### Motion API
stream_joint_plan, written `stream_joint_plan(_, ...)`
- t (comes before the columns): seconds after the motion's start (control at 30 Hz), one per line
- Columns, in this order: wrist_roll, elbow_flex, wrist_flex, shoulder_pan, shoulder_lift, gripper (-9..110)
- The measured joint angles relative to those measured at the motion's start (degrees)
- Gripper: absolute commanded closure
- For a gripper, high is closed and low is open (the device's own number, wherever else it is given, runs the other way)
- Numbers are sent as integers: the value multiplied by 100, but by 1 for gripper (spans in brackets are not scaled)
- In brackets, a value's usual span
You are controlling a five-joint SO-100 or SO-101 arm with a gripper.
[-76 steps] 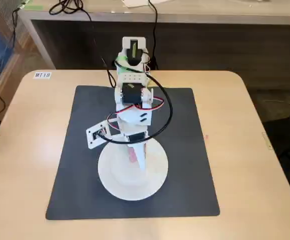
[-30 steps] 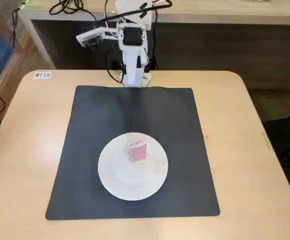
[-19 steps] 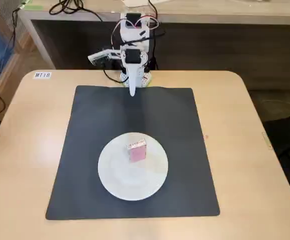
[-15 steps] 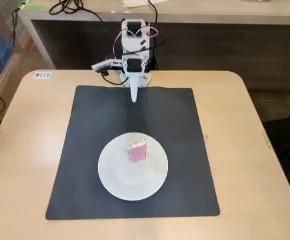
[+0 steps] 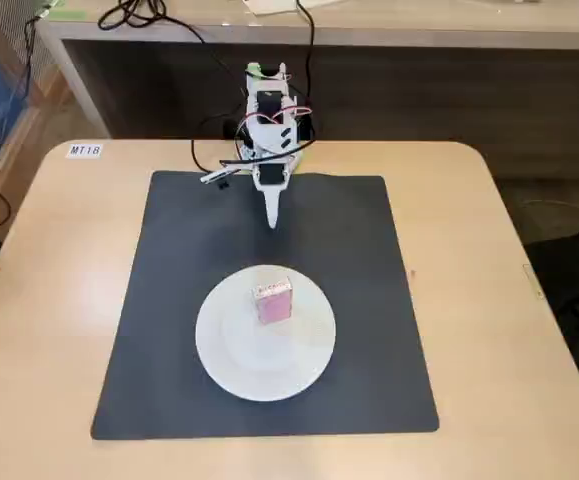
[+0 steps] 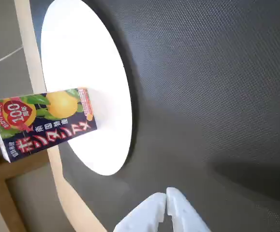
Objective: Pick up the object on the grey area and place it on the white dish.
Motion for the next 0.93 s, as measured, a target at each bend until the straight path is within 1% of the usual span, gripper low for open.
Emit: stream_joint_plan(0.93,-123,97,-35,-105,0,101)
